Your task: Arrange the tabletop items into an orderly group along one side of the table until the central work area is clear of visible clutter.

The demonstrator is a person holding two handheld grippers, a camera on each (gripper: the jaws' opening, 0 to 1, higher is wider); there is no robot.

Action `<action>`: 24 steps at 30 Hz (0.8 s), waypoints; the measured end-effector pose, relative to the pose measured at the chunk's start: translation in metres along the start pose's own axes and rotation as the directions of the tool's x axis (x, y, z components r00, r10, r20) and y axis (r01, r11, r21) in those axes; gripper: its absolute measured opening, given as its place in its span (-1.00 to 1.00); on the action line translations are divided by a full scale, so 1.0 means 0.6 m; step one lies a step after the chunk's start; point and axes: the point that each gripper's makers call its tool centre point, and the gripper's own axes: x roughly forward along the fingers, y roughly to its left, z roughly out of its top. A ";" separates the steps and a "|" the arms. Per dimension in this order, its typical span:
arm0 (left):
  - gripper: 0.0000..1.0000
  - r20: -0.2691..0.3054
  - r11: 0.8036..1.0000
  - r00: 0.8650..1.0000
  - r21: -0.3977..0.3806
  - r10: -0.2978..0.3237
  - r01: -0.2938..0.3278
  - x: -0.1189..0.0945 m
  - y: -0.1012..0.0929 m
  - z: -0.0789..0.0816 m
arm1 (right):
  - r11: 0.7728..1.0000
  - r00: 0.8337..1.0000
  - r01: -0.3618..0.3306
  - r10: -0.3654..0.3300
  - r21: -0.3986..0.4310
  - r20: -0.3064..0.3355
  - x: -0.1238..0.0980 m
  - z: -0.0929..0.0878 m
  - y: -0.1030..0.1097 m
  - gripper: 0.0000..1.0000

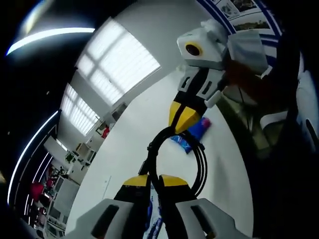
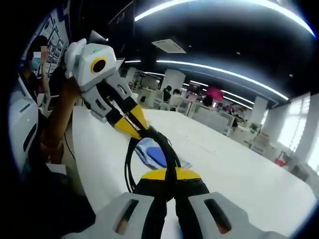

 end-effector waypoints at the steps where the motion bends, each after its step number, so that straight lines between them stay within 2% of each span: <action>1: -0.90 0.000 1.000 1.000 -0.002 -0.003 0.003 0.000 -0.001 -0.001 | 1.000 1.000 -0.002 0.002 -0.001 -0.004 0.000 -0.001 0.002 -0.99; 10: -0.90 0.018 0.999 0.999 -0.042 -0.033 0.034 0.007 -0.002 -0.013 | 1.000 0.999 -0.026 0.027 0.018 -0.026 0.012 -0.013 0.006 -0.99; 18: -0.90 -0.008 0.987 0.993 -0.109 -0.117 0.115 0.031 -0.019 -0.050 | 0.994 0.993 -0.076 0.082 0.073 -0.083 0.033 -0.045 0.005 -1.00; 24: -0.90 -0.025 0.979 0.989 -0.146 -0.149 0.144 0.056 -0.027 -0.075 | 0.989 0.985 -0.101 0.114 0.107 -0.130 0.053 -0.074 0.004 -1.00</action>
